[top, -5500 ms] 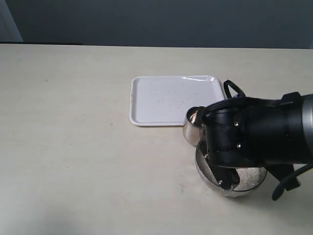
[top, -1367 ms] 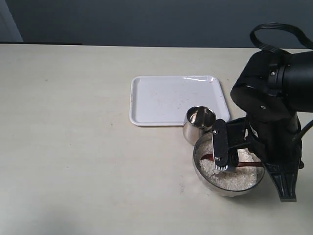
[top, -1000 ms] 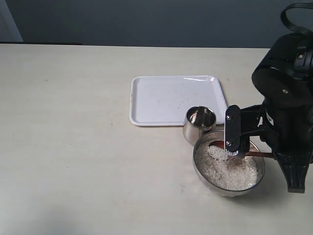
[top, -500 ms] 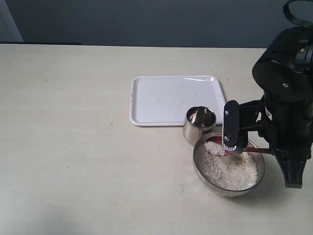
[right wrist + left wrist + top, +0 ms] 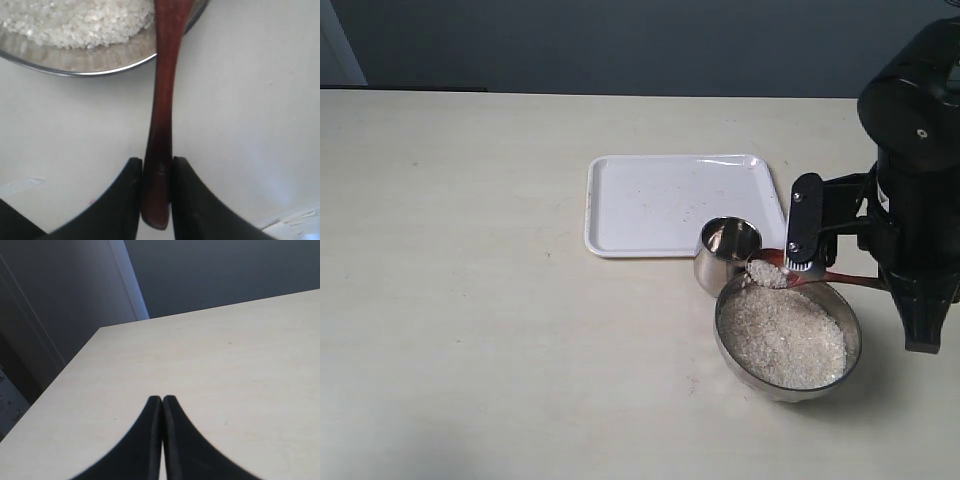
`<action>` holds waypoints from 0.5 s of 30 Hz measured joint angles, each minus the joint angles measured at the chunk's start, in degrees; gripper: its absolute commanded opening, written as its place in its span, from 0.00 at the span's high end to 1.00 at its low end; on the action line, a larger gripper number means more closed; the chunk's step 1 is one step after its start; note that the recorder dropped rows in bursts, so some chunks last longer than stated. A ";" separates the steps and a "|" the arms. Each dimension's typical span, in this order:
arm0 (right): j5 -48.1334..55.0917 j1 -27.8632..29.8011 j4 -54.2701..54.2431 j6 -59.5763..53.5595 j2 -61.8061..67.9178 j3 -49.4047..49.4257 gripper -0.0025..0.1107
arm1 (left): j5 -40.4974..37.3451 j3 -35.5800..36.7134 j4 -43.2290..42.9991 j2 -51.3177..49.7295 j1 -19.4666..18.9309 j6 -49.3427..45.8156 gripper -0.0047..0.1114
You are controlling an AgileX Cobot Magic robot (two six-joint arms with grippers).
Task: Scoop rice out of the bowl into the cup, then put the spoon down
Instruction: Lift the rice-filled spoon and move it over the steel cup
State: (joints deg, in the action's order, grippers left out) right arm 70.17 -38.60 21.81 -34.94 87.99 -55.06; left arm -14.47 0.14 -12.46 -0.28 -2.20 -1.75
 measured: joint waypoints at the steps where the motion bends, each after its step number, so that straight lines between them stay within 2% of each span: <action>1: 0.00 0.00 0.00 -0.18 0.00 -0.31 0.98 | 0.00 0.00 0.00 0.00 0.00 0.00 0.96; 15: 0.00 0.14 1.35 -1.25 0.66 -3.29 0.98 | 0.00 0.00 0.00 0.00 0.00 0.00 0.96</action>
State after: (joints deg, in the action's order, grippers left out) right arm 70.17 -38.46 23.16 -36.18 88.66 -58.35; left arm -14.47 0.14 -12.46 -0.28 -2.20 -1.75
